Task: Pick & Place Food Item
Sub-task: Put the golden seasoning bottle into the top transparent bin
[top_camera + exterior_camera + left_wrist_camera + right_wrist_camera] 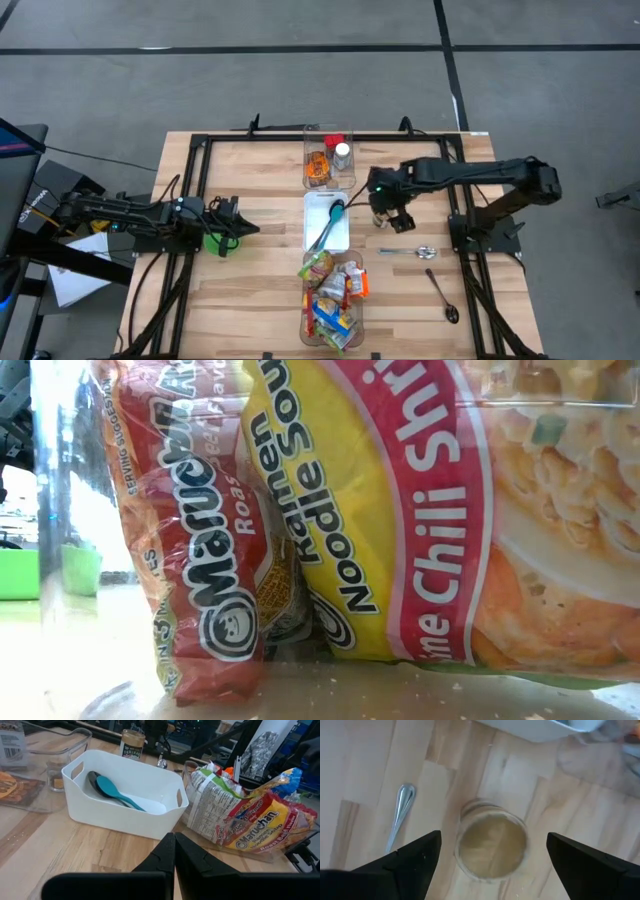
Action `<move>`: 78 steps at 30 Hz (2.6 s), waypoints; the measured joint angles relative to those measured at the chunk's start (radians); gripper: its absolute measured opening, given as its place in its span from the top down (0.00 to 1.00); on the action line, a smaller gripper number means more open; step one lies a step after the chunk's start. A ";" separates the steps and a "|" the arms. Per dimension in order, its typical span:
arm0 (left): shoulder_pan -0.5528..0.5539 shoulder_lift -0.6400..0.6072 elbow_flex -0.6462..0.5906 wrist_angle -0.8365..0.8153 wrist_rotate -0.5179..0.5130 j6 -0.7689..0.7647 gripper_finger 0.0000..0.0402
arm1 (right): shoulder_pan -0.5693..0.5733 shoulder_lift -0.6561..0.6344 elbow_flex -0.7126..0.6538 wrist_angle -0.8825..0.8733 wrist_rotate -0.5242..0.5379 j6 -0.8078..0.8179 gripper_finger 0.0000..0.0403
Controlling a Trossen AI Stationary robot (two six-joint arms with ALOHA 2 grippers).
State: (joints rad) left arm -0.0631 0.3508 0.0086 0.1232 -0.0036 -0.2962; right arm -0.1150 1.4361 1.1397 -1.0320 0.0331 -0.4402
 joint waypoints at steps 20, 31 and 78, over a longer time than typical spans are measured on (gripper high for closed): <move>0.000 0.000 0.000 0.014 0.000 0.000 1.00 | -0.101 0.057 -0.054 0.014 -0.070 -0.041 0.12; 0.000 0.000 0.000 0.014 0.000 0.000 1.00 | -0.116 0.048 -0.089 0.068 -0.085 0.022 0.19; 0.000 0.000 0.000 0.014 0.000 0.000 1.00 | -0.130 0.050 0.114 0.024 -0.088 0.303 0.34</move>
State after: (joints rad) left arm -0.0634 0.3508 0.0082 0.1371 -0.0036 -0.2962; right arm -0.2447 1.4857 1.2535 -1.0080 -0.0547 -0.1373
